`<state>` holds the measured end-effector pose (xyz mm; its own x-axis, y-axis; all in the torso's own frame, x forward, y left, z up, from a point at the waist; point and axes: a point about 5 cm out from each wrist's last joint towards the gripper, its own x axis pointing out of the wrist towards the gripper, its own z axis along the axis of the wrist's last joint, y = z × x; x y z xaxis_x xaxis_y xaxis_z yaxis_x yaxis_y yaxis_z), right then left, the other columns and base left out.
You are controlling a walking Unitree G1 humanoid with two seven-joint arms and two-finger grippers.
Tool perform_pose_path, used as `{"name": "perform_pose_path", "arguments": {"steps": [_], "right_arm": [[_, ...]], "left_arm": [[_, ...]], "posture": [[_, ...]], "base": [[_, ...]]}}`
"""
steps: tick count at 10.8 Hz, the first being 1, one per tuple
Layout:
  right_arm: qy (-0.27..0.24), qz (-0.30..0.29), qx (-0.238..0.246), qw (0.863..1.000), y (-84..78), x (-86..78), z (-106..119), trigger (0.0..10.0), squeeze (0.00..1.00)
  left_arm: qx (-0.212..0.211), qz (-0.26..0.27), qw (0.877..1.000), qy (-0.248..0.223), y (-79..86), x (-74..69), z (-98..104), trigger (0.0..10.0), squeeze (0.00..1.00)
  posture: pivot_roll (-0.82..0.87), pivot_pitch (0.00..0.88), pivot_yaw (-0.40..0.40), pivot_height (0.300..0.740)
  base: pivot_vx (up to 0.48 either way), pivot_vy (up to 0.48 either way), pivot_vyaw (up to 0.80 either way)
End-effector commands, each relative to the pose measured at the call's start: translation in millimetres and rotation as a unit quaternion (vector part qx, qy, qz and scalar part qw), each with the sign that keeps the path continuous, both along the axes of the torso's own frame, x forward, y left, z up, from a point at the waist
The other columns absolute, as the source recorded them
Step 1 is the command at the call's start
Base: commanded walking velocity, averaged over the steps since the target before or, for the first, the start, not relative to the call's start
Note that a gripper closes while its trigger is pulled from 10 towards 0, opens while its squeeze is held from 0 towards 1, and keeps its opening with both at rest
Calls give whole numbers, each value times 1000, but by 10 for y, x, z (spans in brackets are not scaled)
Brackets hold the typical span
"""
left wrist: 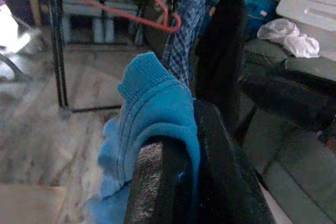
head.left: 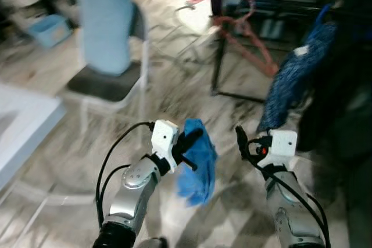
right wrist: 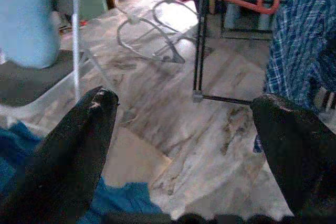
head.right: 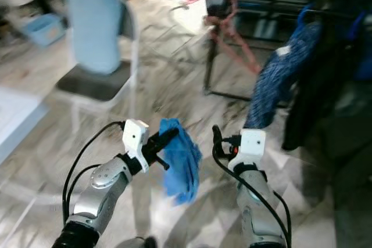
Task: Hang hanger
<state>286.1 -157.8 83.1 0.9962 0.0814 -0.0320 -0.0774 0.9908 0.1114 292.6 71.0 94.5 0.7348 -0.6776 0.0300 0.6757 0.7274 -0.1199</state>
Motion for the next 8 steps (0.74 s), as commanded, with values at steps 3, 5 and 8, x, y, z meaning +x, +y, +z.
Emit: {"name": "perform_pose_path", "arguments": {"steps": [3, 5, 8], "right_arm": [[-3, 3, -8, 1000, -11, 6, 4, 10000, 0], [-4, 5, -8, 1000, 6, 1, 7, 10000, 0], [-10, 2, -8, 1000, 7, 19, 38, 10000, 0]], "left_arm": [[-2, 13, 1000, 3, 46, -12, -45, 10000, 0], [-2, 14, 1000, 4, 54, -14, -52, 10000, 0], [0, 13, 1000, 1, 54, -12, -48, 10000, 0]], "posture": [[-32, 152, 4, 740], [-29, 163, 4, 740], [-28, 164, 4, 740]], "base": [[426, 85, 0], [405, 255, 0], [406, 254, 0]]}}
